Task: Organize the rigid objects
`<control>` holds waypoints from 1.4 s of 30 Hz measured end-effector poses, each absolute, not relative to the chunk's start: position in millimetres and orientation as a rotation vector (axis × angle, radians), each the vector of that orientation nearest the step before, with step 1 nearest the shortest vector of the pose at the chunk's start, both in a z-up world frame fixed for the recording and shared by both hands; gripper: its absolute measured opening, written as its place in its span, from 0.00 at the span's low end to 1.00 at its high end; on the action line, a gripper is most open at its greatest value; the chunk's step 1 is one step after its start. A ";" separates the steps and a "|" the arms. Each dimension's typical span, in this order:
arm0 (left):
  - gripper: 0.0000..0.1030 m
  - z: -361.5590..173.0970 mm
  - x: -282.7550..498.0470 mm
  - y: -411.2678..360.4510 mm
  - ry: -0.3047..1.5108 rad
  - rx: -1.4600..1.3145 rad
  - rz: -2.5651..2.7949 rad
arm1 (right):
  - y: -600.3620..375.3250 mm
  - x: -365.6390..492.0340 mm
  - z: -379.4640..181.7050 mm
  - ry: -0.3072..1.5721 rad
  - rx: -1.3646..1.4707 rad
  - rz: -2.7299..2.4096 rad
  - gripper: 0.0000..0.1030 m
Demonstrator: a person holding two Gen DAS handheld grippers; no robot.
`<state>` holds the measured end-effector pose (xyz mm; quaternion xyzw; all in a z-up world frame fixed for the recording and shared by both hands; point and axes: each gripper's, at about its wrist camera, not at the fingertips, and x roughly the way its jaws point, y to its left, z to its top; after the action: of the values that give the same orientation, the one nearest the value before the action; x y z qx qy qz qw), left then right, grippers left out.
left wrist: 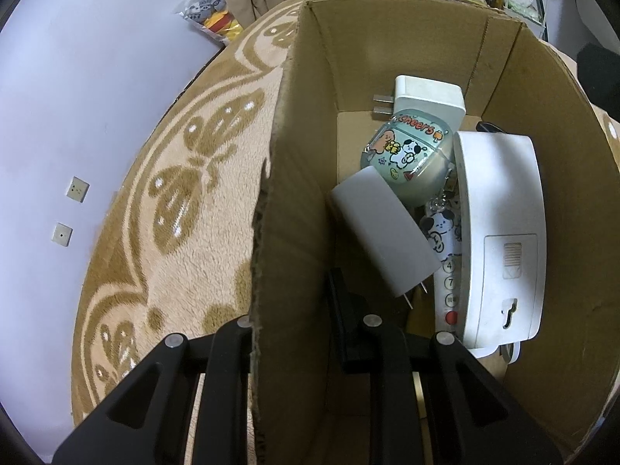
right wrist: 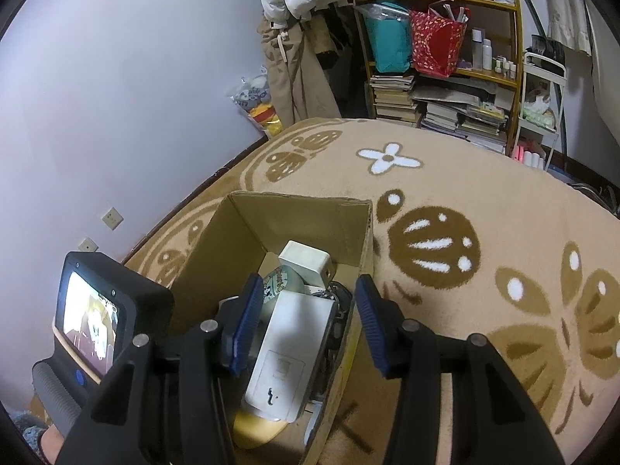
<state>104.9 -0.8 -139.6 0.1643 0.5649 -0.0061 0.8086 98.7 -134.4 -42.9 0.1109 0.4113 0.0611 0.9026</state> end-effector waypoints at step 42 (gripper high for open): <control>0.91 -24.6 35.4 0.2 0.902 0.283 -0.084 | -165.6 12.2 -5.4 0.734 0.235 0.026 1.00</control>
<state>35.4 0.2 -24.6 0.1360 0.4343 -0.0402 0.8895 12.2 -165.6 -5.4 0.1144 0.3581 0.0128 0.9266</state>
